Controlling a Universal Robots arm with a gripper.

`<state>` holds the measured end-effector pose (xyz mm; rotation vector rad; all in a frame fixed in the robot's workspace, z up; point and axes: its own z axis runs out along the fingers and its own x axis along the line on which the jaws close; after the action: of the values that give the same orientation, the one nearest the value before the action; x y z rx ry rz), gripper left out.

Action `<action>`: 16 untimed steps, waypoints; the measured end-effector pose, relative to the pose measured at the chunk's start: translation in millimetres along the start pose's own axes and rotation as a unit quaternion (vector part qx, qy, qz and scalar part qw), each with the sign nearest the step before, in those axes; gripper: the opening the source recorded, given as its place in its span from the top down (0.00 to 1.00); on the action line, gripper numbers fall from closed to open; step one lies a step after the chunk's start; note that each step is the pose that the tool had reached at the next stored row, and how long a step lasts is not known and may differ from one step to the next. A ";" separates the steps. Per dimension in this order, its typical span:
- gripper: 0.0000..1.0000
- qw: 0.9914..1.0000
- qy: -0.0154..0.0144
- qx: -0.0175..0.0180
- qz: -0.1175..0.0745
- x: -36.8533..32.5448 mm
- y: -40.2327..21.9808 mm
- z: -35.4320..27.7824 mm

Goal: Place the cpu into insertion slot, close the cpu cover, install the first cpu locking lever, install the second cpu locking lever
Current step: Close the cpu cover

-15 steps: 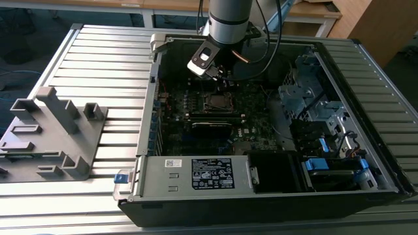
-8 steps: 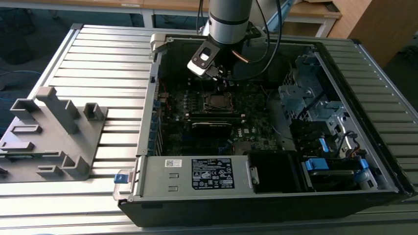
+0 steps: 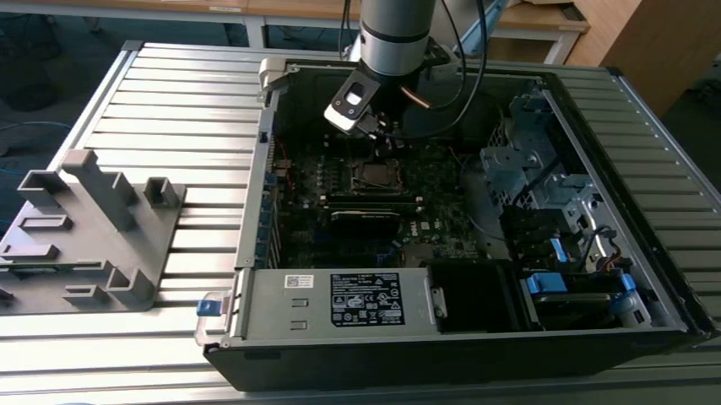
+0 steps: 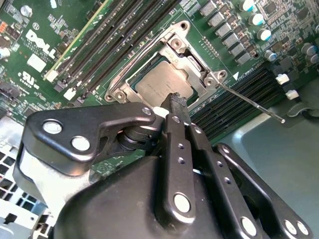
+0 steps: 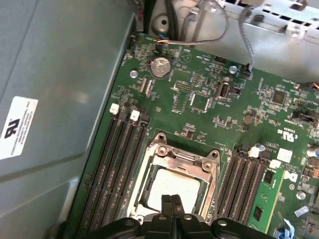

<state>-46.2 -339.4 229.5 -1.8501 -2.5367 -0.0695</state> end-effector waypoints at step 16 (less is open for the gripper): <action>0.89 0.990 0.005 0.004 -0.143 -0.1 -0.1 2.3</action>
<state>-46.2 -339.4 227.2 -1.4659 -2.7697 -0.0677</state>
